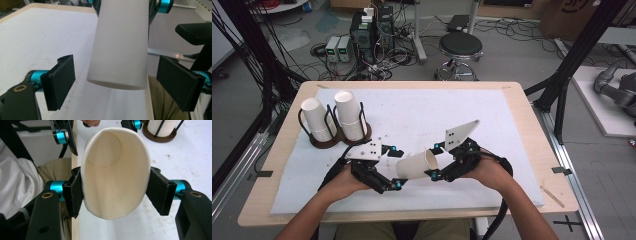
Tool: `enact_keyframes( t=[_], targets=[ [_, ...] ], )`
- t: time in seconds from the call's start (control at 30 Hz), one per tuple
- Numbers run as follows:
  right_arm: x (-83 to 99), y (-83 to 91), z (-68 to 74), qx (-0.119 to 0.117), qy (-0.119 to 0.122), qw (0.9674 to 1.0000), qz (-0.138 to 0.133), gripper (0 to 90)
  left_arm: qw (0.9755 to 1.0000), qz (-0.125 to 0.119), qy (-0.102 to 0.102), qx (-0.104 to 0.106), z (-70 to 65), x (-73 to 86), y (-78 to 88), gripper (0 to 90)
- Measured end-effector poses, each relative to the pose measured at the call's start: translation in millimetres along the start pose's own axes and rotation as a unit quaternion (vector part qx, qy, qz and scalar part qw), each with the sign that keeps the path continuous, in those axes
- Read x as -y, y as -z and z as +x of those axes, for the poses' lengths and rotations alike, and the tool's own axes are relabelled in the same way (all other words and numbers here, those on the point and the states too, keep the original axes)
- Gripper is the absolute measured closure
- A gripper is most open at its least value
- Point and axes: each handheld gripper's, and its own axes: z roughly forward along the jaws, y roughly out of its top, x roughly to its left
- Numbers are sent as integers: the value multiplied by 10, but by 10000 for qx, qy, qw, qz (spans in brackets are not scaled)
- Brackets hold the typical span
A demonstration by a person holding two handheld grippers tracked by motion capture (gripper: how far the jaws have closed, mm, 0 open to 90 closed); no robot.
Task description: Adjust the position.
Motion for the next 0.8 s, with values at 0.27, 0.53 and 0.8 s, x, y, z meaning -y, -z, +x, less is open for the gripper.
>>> enact_keyframes(
  t=[0.27,0.53,0.8],
  targets=[
    [-114,-47,-1,37,106,9987,507,366,9995,297,-95,12,3,-42,-63,160],
    [-243,-86,0,48,221,9958,883,361,9984,526,-180,38,-13,-70,-160,161],
    [-340,-136,12,5,338,9922,1204,358,9971,721,-234,42,-12,-72,-227,171]
  ],
)
